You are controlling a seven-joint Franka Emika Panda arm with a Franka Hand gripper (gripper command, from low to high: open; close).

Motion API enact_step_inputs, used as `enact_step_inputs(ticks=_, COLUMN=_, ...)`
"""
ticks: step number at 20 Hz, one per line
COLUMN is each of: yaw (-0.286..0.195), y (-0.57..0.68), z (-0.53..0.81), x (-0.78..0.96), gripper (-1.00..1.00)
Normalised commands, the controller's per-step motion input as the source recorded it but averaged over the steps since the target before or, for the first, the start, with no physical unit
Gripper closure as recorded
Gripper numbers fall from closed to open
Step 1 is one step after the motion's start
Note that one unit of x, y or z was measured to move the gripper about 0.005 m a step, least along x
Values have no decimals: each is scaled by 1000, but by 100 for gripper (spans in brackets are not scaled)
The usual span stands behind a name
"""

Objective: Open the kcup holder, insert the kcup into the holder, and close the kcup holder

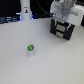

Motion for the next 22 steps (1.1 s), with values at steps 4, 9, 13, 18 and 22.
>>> enact_step_inputs(ticks=4, yaw=-82, y=-273, z=191, x=934, gripper=100)
enact_step_inputs(ticks=9, yaw=-88, y=-290, z=216, x=939, gripper=100)
enact_step_inputs(ticks=13, yaw=-90, y=-325, z=200, x=932, gripper=100)
enact_step_inputs(ticks=18, yaw=-86, y=-363, z=145, x=921, gripper=100)
enact_step_inputs(ticks=22, yaw=-83, y=-372, z=140, x=915, gripper=100)
